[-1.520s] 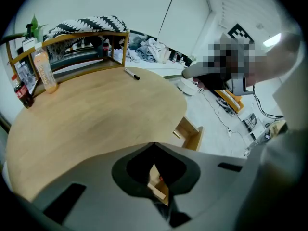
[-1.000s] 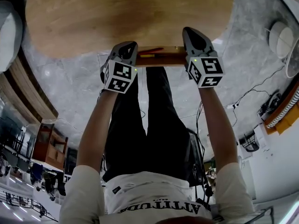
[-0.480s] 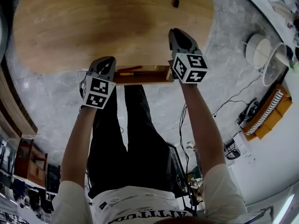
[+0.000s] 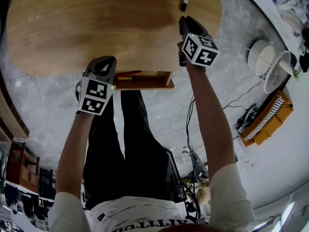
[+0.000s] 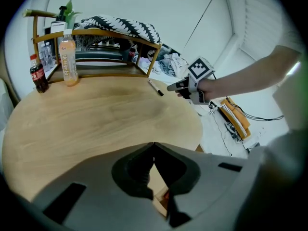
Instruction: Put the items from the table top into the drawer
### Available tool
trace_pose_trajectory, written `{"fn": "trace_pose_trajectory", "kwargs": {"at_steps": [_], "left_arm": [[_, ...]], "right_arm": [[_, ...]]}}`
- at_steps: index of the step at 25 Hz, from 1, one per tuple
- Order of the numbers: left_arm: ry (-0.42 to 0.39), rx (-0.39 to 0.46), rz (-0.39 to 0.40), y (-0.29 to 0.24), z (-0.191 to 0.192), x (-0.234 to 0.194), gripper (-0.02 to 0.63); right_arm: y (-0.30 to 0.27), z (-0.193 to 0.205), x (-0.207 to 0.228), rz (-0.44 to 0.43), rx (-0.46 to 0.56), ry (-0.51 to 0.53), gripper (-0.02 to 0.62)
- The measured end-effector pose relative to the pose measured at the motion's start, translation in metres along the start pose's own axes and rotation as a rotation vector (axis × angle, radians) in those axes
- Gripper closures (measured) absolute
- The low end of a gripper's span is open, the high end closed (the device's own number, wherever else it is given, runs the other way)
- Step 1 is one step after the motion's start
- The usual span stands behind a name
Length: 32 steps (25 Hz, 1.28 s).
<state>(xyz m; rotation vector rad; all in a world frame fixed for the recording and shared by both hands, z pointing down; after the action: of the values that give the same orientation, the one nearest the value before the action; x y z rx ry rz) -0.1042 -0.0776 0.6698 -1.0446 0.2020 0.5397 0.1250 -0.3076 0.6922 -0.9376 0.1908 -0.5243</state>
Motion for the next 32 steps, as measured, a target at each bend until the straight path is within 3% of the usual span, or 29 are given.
{"fn": "trace_pose_trajectory", "kwargs": {"at_steps": [12,18,32], "left_arm": [[0.042,0.017,-0.001,-0.004,0.001,-0.019,0.584],[0.048,0.021,0.000,0.001,0.004,-0.023,0.584],[0.015,0.011,0.010,-0.003,0.001,-0.011,0.584]], "right_arm": [[-0.060,-0.012,0.019,0.118,-0.075,-0.057,0.474],[-0.069,-0.006,0.019,0.163,-0.113,-0.085,0.506],[-0.041,0.002,0.015,0.085,-0.076,-0.092,0.515]]}}
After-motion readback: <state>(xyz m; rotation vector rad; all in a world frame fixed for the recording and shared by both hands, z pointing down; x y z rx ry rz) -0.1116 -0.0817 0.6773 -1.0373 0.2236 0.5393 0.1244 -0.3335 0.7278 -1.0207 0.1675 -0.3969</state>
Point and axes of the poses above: the fingertips, and each gripper's own axes: y backward along the fingers, x to its right, z out of its underside, the point moved 8 cm from there along y, backward along the fingers, and after that the axes turned 4 degrees about z, right-handed, at the moved point
